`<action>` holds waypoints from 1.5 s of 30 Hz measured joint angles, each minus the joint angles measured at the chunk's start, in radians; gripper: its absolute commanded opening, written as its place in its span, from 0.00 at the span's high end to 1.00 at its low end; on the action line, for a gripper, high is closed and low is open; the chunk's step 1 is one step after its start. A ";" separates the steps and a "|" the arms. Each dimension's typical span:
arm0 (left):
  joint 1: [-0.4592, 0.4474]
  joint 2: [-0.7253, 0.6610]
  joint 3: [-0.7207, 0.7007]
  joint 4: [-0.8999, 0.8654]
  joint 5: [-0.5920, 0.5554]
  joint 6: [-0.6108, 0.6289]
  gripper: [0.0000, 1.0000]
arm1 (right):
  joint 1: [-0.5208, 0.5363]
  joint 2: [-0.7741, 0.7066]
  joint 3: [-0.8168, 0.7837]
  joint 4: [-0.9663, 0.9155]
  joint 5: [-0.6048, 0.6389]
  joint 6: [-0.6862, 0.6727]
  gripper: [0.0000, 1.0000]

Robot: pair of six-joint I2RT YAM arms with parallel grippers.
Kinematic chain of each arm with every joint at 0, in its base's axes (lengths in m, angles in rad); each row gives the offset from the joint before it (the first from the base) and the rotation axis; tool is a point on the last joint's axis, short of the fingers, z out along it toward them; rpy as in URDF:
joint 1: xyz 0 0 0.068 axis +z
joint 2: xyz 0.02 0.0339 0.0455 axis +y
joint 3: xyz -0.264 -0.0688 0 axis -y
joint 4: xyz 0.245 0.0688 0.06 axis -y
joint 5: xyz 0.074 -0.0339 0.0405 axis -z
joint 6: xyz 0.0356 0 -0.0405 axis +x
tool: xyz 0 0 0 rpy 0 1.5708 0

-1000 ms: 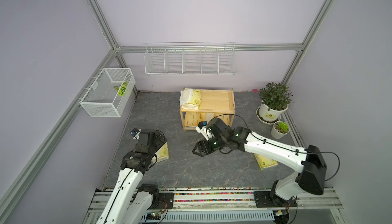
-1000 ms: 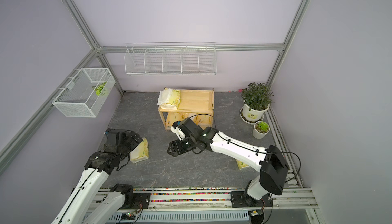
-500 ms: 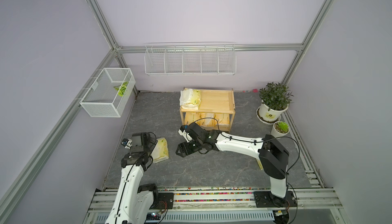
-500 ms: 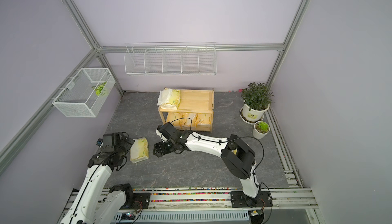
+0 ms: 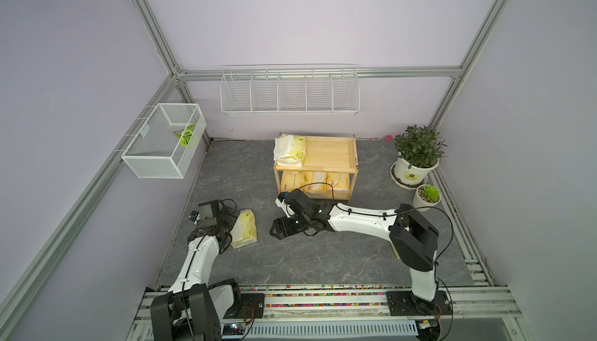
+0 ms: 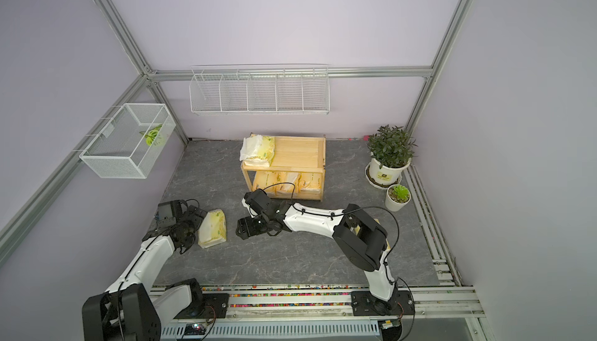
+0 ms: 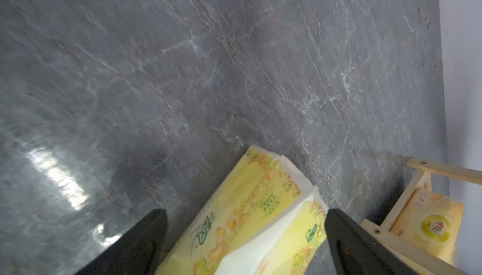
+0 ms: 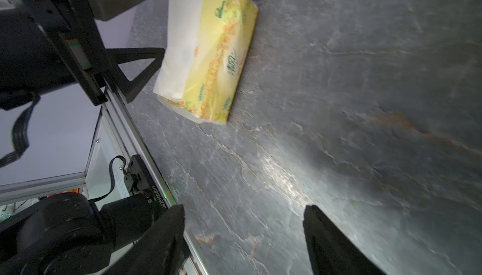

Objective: Place the tissue boxes on the shelf by color
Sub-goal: Pick up the box of tissues from the center of the board.

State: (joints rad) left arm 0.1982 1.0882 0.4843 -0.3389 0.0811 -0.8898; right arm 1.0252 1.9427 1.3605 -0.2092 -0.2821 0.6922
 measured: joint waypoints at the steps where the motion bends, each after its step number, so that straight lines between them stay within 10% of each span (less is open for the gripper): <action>1: 0.000 0.010 0.000 0.014 0.014 0.002 0.00 | -0.008 -0.018 -0.024 0.005 0.000 0.004 0.23; 20: -0.060 0.042 -0.006 0.137 0.241 0.018 0.00 | -0.108 -0.176 -0.234 0.173 -0.053 0.111 0.23; 45: -0.298 0.108 -0.071 0.272 0.206 -0.079 0.00 | -0.123 0.106 -0.211 0.498 -0.168 0.324 0.21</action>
State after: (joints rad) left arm -0.0994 1.1961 0.4137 -0.0669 0.2871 -0.9691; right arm 0.9024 2.0483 1.1496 0.2886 -0.4500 1.0164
